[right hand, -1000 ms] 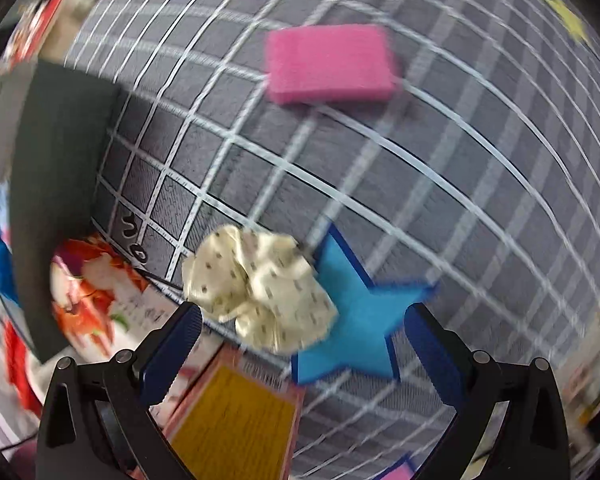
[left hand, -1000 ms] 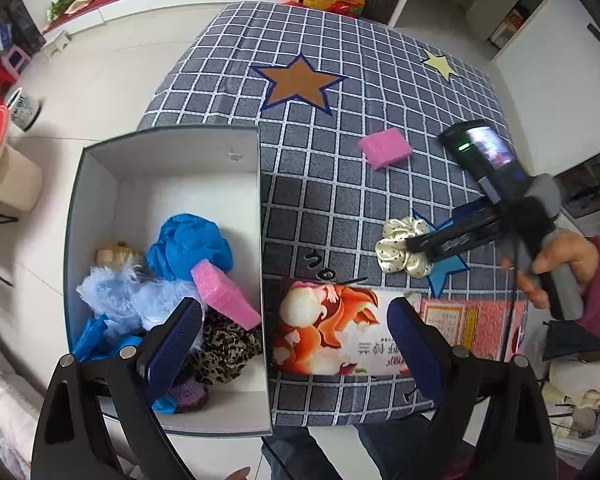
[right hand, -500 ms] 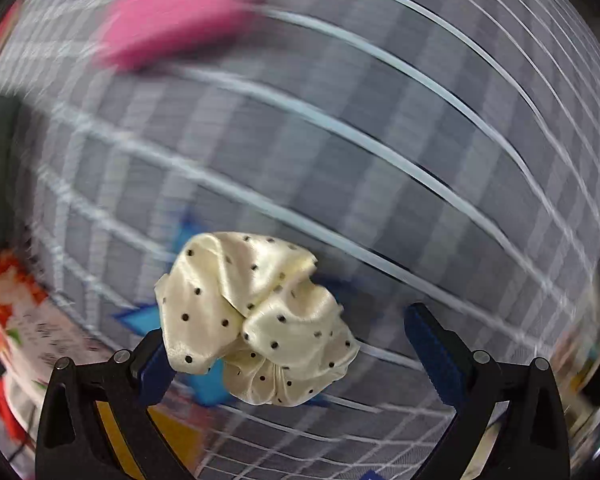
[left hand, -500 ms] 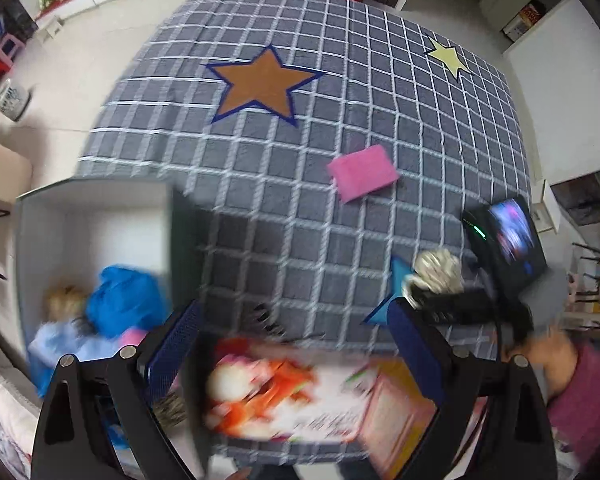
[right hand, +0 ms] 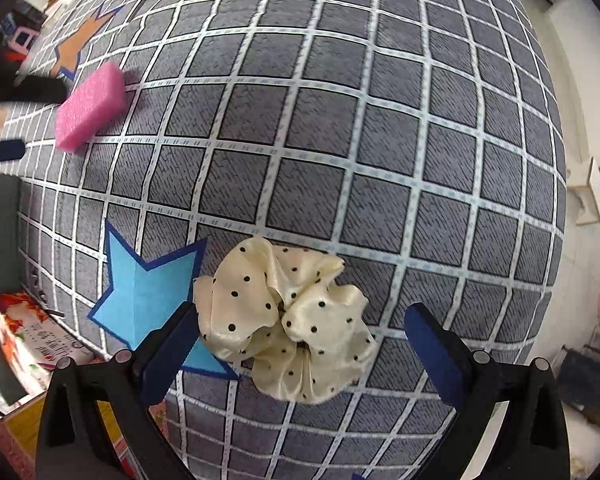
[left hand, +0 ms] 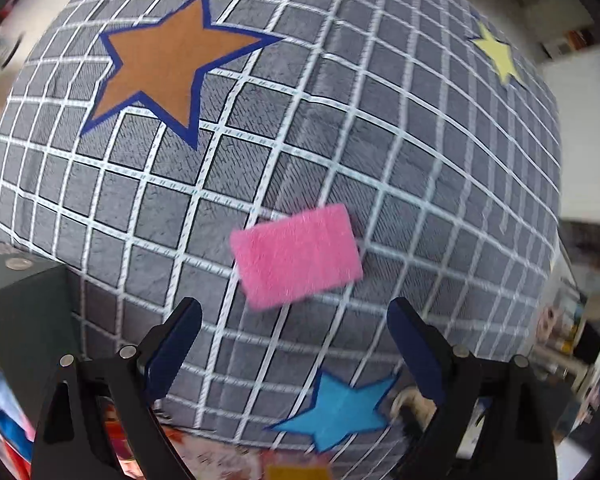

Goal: Organize soft objects
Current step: 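Grasp the cream polka-dot scrunchie with the right tool while the left tool grasps the pink foam block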

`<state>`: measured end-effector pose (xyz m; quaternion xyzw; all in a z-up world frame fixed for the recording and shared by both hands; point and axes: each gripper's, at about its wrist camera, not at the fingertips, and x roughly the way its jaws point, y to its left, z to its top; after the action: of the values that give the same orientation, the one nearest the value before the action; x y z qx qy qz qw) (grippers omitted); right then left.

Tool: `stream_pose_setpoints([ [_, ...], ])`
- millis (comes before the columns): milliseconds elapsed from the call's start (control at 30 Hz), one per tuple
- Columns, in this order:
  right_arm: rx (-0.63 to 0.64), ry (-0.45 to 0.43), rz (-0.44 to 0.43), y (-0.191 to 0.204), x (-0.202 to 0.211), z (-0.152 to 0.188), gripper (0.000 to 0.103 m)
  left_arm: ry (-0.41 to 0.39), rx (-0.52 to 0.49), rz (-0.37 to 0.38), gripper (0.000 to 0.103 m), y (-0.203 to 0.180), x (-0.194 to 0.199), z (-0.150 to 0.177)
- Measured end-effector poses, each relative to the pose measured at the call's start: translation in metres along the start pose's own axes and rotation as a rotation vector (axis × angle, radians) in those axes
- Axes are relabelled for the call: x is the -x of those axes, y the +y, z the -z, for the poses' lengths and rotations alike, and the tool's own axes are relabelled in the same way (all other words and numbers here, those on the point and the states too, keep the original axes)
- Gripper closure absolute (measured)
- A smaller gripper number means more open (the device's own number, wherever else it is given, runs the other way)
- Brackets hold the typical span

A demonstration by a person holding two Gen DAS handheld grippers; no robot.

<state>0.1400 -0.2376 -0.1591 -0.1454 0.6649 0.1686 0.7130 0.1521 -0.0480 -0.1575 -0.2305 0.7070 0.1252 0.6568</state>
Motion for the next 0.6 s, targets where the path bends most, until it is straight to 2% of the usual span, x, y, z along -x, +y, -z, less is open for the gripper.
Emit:
stream_pose_setpoints([
  [167,0.042,0.018,0.041,0.029,-0.019,-0.003,0.000,0.002,0.050,-0.078,0.008,0.000,-0.023,-0.013],
  [267,0.062,-0.017,0.041,0.032,-0.023,0.002,0.000,0.024,0.080,-0.085,0.008,0.005,-0.034,-0.014],
  [400,0.070,-0.038,0.037,0.063,-0.025,0.009,0.000,0.036,0.075,-0.131,0.006,0.003,-0.045,-0.011],
  [433,0.070,-0.043,0.036,0.065,-0.024,0.011,0.000,0.034,0.068,-0.135,0.000,0.001,-0.047,-0.011],
  [600,0.067,-0.042,0.032,0.049,-0.016,0.022,0.000,0.033,0.074,-0.134,0.000,0.000,-0.051,-0.007],
])
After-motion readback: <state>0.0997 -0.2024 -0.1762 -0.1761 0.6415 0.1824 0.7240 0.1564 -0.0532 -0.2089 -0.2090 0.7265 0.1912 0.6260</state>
